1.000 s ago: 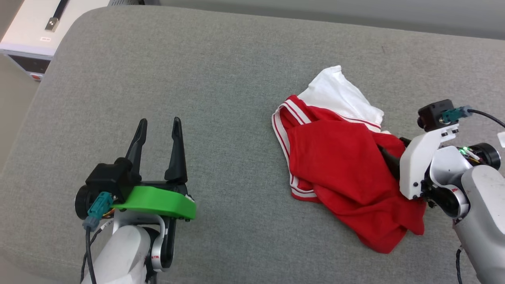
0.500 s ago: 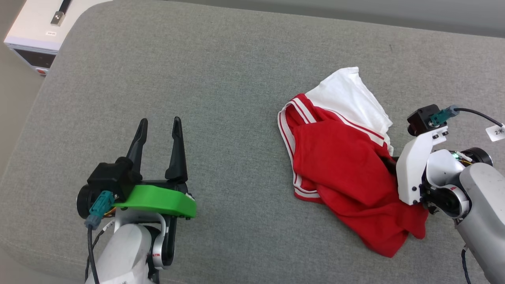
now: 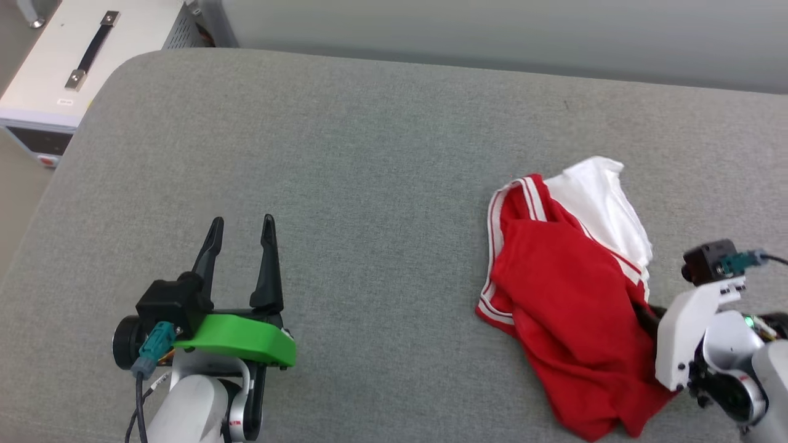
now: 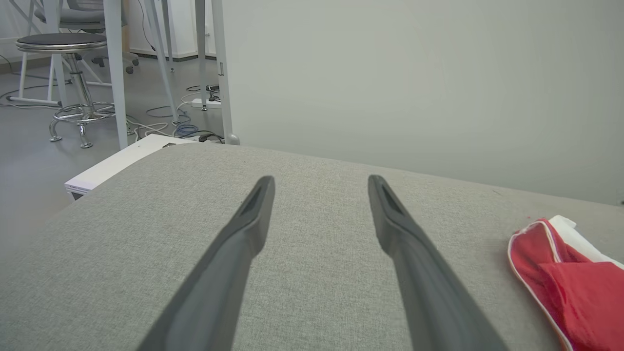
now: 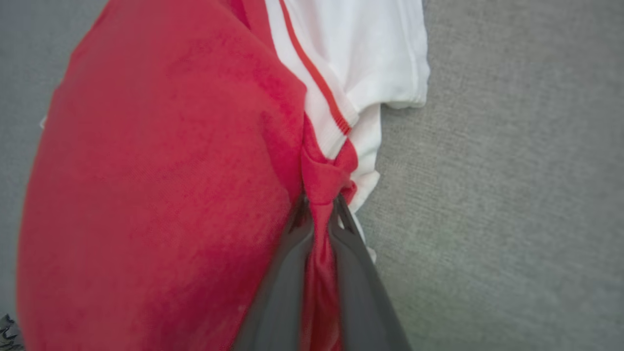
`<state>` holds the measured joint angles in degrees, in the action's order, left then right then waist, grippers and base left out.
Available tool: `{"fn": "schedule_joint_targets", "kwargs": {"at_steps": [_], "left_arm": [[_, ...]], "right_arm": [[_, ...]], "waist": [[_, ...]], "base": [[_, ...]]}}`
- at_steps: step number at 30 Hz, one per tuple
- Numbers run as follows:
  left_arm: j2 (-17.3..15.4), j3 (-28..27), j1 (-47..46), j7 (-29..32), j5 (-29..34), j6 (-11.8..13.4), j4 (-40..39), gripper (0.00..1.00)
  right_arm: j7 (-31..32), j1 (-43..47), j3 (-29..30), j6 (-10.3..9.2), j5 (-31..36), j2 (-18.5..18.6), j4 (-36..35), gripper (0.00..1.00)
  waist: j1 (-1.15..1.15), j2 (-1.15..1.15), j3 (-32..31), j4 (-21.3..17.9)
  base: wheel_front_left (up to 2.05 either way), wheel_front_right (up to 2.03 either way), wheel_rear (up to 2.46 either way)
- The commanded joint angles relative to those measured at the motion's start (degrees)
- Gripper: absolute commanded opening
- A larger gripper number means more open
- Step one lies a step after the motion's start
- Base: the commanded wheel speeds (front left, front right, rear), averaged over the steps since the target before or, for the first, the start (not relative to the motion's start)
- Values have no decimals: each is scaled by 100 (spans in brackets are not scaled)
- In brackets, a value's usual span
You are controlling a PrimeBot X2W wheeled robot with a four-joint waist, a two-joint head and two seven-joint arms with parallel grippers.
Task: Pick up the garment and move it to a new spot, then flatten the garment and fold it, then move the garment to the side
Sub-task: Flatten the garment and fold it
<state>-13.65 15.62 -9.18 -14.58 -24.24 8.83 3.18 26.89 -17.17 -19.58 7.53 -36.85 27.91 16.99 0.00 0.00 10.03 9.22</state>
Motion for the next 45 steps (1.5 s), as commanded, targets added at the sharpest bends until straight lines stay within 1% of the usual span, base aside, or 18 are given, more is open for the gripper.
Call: {"fn": "schedule_joint_targets", "kwargs": {"at_steps": [1,3,6,10,13,14,15,18,19,26,30,34,36,41,45], "left_arm": [[-45,-7,72,2,12,7,-1,100],[-66,10,115,28,11,10,-12,100],[-93,37,173,75,8,18,-27,100],[-119,60,231,120,-9,25,-36,100],[-135,75,283,150,-26,34,-30,100],[-138,78,299,155,-32,36,-27,100],[-141,85,322,165,-39,40,-25,100],[-151,98,366,192,-56,50,-32,100],[-164,103,395,210,-63,62,-40,100],[-197,87,474,237,-99,116,-76,100],[-204,82,519,246,-121,146,-99,100],[-212,81,535,249,-130,177,-144,100],[-212,79,517,248,-131,190,-172,100],[-199,80,459,219,-136,198,-213,100],[-163,94,363,181,-132,187,-229,100]], "right_arm": [[-21,363,209,-4,117,-118,-98,0],[-10,846,553,-4,305,-355,-300,0],[123,1584,929,-4,539,-873,-654,0],[358,2262,1181,-4,739,-1483,-1040,0],[432,2501,1313,-4,909,-1787,-1266,0],[428,2535,1355,-4,983,-1832,-1317,25],[385,2558,1426,-4,1072,-1879,-1387,100],[129,2543,1626,-4,1300,-1977,-1592,100],[-166,2514,1786,-4,1470,-2036,-1744,100],[-1362,2365,2335,-4,2038,-2306,-2189,100],[-1711,2309,2512,-4,2199,-2406,-2253,100],[-1685,2218,2681,-4,2267,-2416,-2069,100],[-1566,2126,2810,-4,2208,-2343,-1880,100],[-1032,1810,3025,-4,1885,-2004,-1350,100],[-366,1482,2985,-4,1581,-1600,-864,100]], "waist": [[0,0,-182,-159],[0,0,-245,-199],[0,0,-324,-243],[0,0,-392,-274],[0,0,-450,-294],[0,0,-469,-296],[0,0,-487,-296],[0,0,-528,-289],[0,0,-561,-281],[0,0,-679,-273],[0,0,-749,-272],[0,0,-748,-273],[0,0,-705,-268],[0,0,-554,-237],[0,0,-354,-186]], "base": [[0,0,0],[0,0,0],[0,0,0],[0,0,0],[0,0,0],[0,0,0],[0,0,0],[0,0,0],[0,0,0],[0,0,0],[0,0,0],[0,0,0],[0,0,0],[0,0,0],[0,0,0]]}}
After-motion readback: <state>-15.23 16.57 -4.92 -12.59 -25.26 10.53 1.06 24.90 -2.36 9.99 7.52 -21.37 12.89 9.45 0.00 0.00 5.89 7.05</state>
